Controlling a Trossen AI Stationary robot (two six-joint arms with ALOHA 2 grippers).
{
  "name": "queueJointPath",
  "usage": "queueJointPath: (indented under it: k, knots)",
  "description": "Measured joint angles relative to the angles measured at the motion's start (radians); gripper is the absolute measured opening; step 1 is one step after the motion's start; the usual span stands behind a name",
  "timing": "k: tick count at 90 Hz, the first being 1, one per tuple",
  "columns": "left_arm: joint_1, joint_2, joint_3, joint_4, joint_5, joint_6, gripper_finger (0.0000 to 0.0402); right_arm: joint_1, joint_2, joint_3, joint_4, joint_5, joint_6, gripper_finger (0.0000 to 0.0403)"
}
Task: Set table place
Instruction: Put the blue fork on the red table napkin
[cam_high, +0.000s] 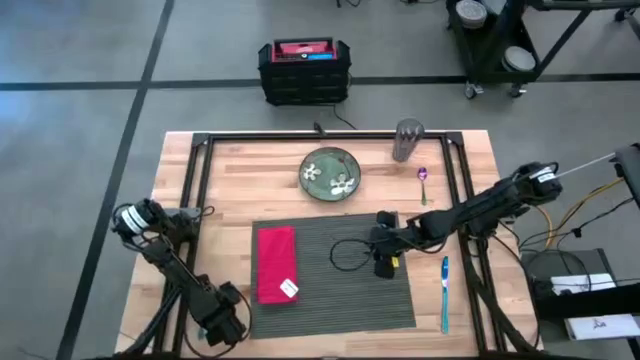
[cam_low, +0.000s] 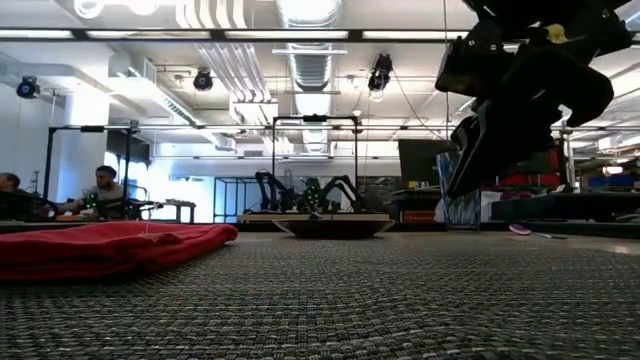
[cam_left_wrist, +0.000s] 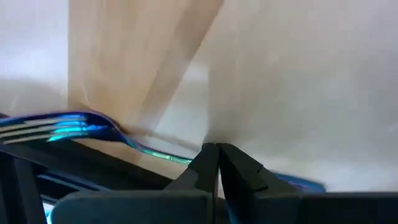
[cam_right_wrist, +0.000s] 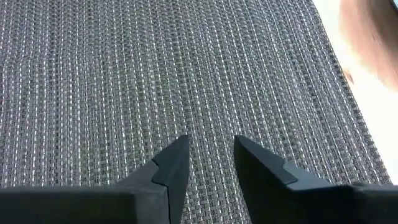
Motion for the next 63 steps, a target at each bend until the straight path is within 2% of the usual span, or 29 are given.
queueJointPath:
  k: [14,31,50,63]
  knots:
    - [0.004,0.0,0.018,-0.015,-0.02,0.007,0.0,0.0,0.0,0.0,0.0,0.0,0.0,0.0101]
    - [0.0,0.002,0.05,-0.155,0.052,0.037,0.0,0.0,0.0,0.0,0.001,-0.002,0.0,0.0094]
    - [-0.037,0.021,-0.036,-0.114,0.196,0.111,0.0,0.0,0.0,0.0,0.013,-0.002,0.0,0.0085]
    - [-0.043,0.026,-0.069,-0.041,0.197,0.112,0.0,0.004,0.0,0.0,0.014,-0.002,0.0,0.0078]
